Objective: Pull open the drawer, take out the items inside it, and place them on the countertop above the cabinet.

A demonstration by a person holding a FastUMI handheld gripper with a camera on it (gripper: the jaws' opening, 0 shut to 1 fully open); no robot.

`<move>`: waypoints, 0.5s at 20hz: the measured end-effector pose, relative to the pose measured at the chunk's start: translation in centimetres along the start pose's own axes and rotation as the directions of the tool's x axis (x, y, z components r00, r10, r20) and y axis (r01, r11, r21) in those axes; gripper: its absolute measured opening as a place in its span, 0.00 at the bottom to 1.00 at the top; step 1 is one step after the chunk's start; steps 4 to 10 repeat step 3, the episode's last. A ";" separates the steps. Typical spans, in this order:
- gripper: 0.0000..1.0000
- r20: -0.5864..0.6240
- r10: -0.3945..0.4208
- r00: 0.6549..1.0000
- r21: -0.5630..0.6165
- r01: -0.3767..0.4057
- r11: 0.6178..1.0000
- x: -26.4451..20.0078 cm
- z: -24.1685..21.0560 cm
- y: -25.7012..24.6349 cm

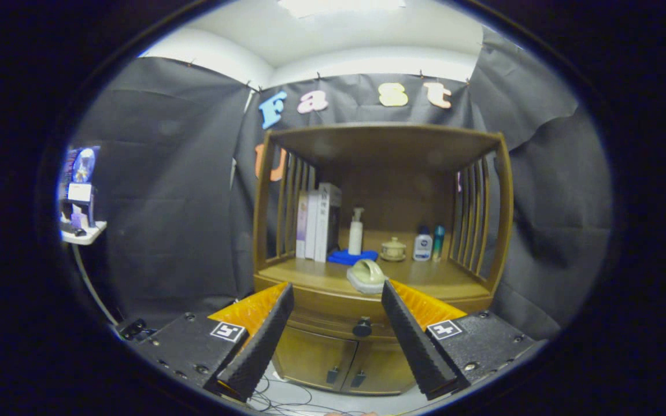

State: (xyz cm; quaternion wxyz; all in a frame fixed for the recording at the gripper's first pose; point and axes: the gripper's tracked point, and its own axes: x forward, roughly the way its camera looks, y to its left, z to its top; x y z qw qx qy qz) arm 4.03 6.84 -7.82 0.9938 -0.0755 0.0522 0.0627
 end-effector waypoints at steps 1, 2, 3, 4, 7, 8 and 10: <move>0.99 0.020 0.014 1.000 -0.008 -0.014 1.000 -1.4 1.3 0.0; 1.00 0.039 0.020 0.999 -0.010 -0.019 1.000 -2.6 2.5 0.0; 1.00 0.053 0.022 0.998 -0.007 -0.022 1.000 -3.6 3.3 -0.1; 1.00 0.053 0.022 0.998 -0.007 -0.022 1.000 -3.6 3.3 -0.1; 1.00 0.053 0.022 0.998 -0.007 -0.022 1.000 -3.6 3.3 -0.1; 1.00 0.053 0.022 0.998 -0.007 -0.022 1.000 -3.6 3.3 -0.1; 1.00 0.053 0.022 0.998 -0.007 -0.022 1.000 -3.6 3.3 -0.1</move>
